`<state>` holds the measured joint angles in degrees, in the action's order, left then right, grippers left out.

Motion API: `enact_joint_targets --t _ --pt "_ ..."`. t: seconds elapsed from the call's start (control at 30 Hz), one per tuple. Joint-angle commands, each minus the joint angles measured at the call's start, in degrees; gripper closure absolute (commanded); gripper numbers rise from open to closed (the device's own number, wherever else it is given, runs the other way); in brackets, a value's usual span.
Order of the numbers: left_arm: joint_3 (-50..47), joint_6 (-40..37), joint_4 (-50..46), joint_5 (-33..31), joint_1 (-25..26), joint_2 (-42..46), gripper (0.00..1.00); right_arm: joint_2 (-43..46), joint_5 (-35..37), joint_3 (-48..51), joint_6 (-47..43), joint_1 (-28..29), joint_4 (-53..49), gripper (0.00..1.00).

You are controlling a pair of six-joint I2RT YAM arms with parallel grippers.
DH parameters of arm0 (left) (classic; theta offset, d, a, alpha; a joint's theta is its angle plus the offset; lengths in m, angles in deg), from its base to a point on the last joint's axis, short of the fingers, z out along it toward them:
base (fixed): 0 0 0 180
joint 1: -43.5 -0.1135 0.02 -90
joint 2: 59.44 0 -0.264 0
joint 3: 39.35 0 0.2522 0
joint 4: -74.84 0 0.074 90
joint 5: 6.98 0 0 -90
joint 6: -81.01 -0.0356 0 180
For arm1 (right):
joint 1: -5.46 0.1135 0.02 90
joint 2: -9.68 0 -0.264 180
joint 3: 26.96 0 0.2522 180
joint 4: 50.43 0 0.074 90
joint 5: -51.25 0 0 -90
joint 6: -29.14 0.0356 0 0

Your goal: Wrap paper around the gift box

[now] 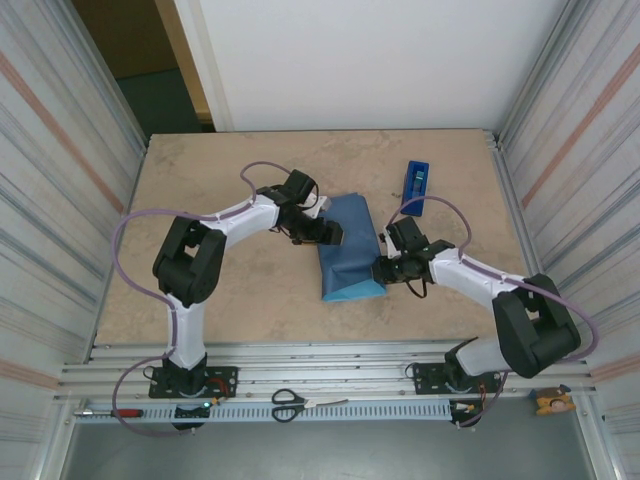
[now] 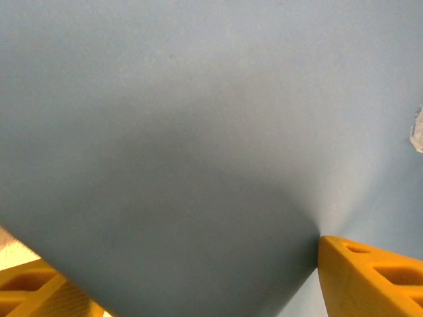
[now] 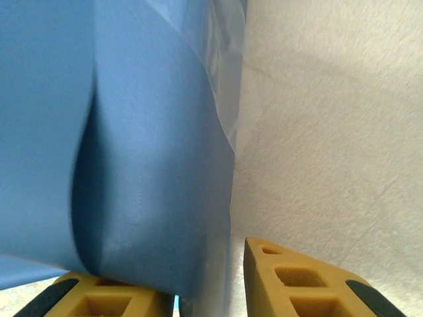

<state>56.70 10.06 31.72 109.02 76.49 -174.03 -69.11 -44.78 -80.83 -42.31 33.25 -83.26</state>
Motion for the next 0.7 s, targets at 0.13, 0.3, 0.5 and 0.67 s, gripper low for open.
enact_joint_targets --t 0.13,0.3,0.5,0.67 --pt "-3.36 -4.19 -6.93 -8.16 0.60 -3.98 0.22 5.95 0.30 5.42 -1.40 0.07 7.12 0.65" --pt "-3.27 -4.33 -7.02 -8.14 0.67 -3.91 0.22 6.62 0.76 9.01 -0.42 0.16 9.85 0.65" --pt "-3.33 -4.46 -7.37 -8.16 0.63 -3.89 0.22 3.96 -0.74 7.97 -2.40 -0.85 11.69 0.66" --pt "-3.27 -4.45 -7.37 -8.10 0.67 -4.15 0.22 1.46 -2.76 6.81 -3.25 -2.11 11.91 0.67"
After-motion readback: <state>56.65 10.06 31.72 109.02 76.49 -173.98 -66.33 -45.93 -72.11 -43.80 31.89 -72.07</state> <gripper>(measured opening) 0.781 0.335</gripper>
